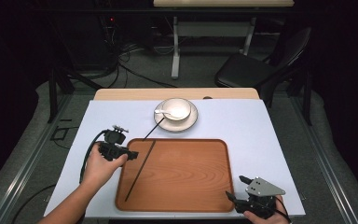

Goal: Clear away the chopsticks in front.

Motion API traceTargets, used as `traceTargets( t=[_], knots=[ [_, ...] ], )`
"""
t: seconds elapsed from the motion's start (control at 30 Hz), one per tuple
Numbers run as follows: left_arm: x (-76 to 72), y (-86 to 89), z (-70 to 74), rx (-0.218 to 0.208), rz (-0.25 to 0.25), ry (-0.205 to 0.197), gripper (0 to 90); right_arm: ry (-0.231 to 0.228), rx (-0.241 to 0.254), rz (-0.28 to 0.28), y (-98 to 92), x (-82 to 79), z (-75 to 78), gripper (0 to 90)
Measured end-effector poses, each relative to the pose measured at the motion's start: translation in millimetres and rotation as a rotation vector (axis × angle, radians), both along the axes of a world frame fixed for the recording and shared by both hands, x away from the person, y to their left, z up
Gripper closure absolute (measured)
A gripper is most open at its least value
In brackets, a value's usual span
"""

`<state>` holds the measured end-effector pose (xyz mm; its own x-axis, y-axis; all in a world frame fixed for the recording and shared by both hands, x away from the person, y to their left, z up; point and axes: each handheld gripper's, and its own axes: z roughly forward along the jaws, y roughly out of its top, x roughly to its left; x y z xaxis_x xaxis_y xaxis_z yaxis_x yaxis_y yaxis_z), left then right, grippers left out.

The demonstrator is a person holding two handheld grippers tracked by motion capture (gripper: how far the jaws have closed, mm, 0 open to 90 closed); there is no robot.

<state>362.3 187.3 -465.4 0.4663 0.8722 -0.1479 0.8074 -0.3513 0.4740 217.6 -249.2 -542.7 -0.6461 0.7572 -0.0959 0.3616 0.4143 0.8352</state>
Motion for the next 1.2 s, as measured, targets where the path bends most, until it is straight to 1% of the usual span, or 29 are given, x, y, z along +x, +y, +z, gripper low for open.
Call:
traceTargets(
  t=[0.07, 0.13, 0.17, 0.27, 0.33, 0.43, 0.57, 0.6, 0.63, 0.67, 0.73, 0.83, 0.87, 0.97, 1.07, 1.2],
  knots=[
    [8.0, -0.7, 3.7, -0.001, 0.002, -0.013, 52.3, 0.000, -0.001, 0.001, 0.1, 0.1, 0.0, 27.9],
    [14.4, -1.5, 6.3, -0.007, -0.003, -0.042, 50.2, 0.000, 0.002, 0.000, 0.2, 0.1, 0.0, 27.9],
    [18.9, -2.9, 8.1, 0.000, -0.003, -0.060, 49.7, -0.001, 0.002, 0.000, 0.1, 0.2, 0.0, 27.9],
    [30.3, -6.1, 11.6, 0.004, -0.007, -0.081, 49.7, -0.003, 0.003, 0.001, -0.2, 0.4, 0.0, 27.9],
    [36.2, -8.2, 12.2, 0.010, -0.006, -0.084, 49.7, -0.004, 0.008, 0.003, -0.3, 0.5, 0.3, 27.9],
    [46.4, -13.6, 11.6, 0.014, -0.011, -0.094, 49.9, -0.003, 0.028, 0.006, -0.2, 1.5, 0.7, 27.9],
    [55.6, -21.1, 9.0, 0.026, -0.020, -0.106, 50.2, -0.008, 0.052, 0.021, 0.2, 2.0, 2.0, 27.9],
    [57.7, -23.3, 8.5, 0.029, -0.021, -0.105, 50.2, -0.013, 0.064, 0.028, 0.4, 2.2, 2.4, 27.9],
    [59.8, -25.3, 7.3, 0.033, -0.023, -0.115, 50.2, -0.014, 0.078, 0.035, 0.4, 2.3, 2.8, 27.9],
    [62.0, -27.0, 6.5, 0.037, -0.027, -0.117, 50.3, -0.014, 0.097, 0.042, 0.5, 2.6, 3.3, 27.9],
    [66.4, -30.3, 4.6, 0.034, -0.030, -0.120, 50.5, -0.018, 0.131, 0.055, 0.6, 3.4, 3.7, 27.9],
    [73.0, -34.4, 2.9, 0.040, -0.030, -0.122, 50.5, -0.033, 0.155, 0.077, 1.2, 4.7, 4.0, 27.9],
    [74.9, -35.6, 2.7, 0.040, -0.028, -0.124, 50.6, -0.039, 0.160, 0.083, 2.0, 4.7, 3.9, 27.9],
    [80.5, -38.7, 3.2, 0.032, -0.028, -0.133, 50.8, -0.059, 0.152, 0.100, 4.1, 4.0, 3.4, 27.9],
    [84.3, -40.6, 3.1, 0.033, -0.024, -0.140, 50.9, -0.078, 0.152, 0.103, 5.2, 2.8, 4.1, 27.9],
    [88.8, -42.1, 2.4, 0.025, -0.010, -0.136, 51.1, -0.112, 0.169, 0.104, 3.9, 0.9, 5.1, 27.9]
  ],
)
